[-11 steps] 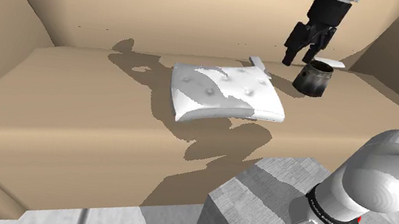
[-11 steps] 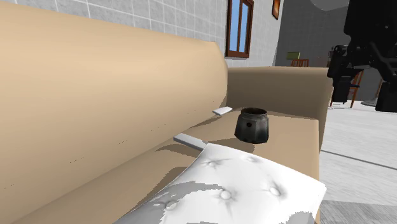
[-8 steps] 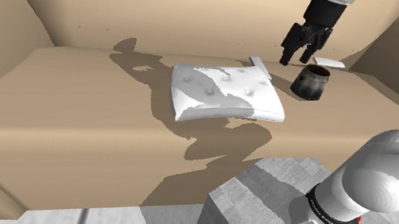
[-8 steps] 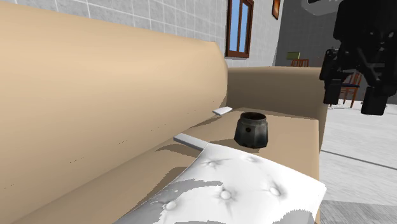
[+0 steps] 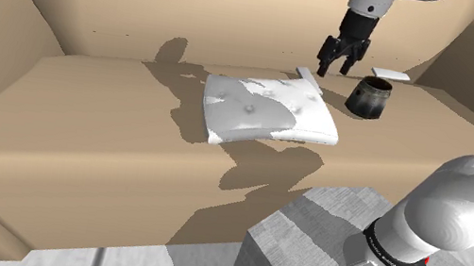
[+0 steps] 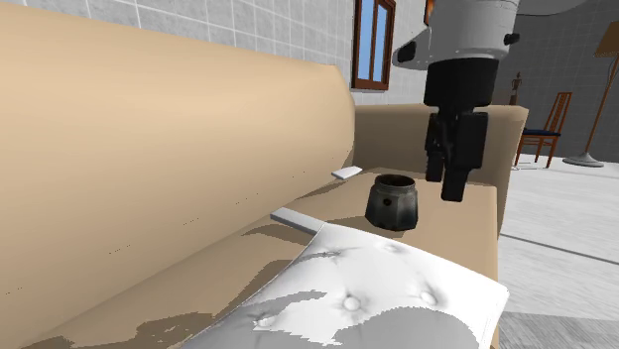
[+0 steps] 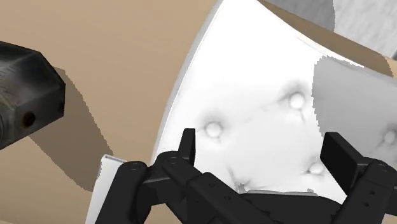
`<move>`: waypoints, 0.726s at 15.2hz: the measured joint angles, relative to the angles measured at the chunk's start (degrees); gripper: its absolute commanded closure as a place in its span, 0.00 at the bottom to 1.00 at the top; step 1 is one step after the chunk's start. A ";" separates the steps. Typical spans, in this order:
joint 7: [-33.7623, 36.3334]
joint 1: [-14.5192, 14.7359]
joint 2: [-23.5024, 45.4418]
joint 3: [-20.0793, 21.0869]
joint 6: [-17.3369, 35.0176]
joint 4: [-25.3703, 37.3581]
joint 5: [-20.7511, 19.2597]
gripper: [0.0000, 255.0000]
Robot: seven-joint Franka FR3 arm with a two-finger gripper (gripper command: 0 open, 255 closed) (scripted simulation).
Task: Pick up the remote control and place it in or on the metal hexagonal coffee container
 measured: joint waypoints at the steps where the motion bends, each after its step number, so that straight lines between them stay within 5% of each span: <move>1: -0.40 -0.22 1.74 -0.54 1.53 0.23 -0.24 0.00; 11: -4.86 -2.02 21.04 -5.84 11.44 9.89 -0.11 0.00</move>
